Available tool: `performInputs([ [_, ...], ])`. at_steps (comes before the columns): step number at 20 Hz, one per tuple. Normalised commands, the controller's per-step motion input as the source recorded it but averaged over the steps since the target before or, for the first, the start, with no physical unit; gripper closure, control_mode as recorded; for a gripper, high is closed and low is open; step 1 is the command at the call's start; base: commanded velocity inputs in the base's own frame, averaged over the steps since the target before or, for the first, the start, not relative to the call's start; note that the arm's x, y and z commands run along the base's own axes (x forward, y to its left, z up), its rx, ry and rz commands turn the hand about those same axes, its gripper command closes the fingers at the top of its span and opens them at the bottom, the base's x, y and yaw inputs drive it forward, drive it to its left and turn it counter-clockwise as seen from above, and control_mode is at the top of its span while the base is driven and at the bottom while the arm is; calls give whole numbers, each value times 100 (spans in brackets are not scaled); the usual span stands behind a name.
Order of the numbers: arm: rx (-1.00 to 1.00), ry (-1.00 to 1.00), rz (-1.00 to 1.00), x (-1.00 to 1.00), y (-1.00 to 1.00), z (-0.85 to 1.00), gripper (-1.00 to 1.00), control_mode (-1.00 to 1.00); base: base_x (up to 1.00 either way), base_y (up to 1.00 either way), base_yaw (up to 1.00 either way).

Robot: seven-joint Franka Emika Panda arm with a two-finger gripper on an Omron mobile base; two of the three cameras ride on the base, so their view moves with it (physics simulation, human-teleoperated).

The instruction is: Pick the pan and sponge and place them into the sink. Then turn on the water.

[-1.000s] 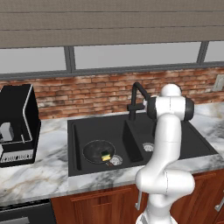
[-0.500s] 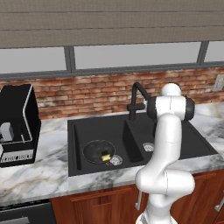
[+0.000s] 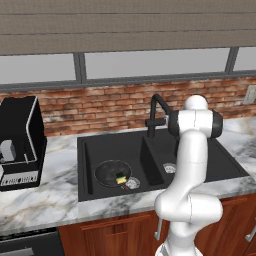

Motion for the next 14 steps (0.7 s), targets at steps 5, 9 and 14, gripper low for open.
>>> performInputs([
  [5,8,13,-4,2,-76,-7,100,-100,0,0,0],
  [9,7,12,-3,0,-77,-15,100,-100,0,0,0],
  [14,3,10,-2,0,-70,-27,100,-100,0,0,0],
])
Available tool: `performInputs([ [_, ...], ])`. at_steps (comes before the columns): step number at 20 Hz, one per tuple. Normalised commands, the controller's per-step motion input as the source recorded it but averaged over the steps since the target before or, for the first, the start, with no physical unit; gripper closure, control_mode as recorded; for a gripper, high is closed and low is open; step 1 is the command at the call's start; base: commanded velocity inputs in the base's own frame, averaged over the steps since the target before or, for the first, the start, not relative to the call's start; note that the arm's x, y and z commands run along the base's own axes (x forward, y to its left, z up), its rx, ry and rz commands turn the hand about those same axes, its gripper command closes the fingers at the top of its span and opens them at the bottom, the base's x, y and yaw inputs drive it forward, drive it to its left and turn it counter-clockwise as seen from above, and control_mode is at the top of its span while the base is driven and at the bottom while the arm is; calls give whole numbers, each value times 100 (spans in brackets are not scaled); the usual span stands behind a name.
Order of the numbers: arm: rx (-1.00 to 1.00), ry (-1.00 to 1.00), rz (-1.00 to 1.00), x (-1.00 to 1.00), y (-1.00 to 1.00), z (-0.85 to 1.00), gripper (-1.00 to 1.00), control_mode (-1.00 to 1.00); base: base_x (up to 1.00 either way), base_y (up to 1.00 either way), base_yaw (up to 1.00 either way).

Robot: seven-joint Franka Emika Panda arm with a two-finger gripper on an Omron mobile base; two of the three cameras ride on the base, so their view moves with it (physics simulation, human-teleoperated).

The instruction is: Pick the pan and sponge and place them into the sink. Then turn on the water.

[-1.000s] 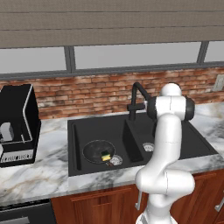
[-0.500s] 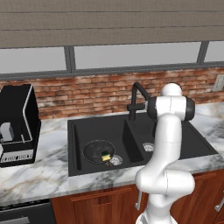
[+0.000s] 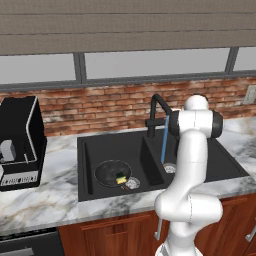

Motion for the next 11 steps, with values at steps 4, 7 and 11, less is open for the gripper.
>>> performInputs([
  [4,0,8,-1,0,-58,-33,100,-100,0,0,0],
  [7,0,4,0,-5,-39,-23,100,-100,0,0,0],
  [11,2,0,0,-11,-18,-5,100,-100,0,0,0],
])
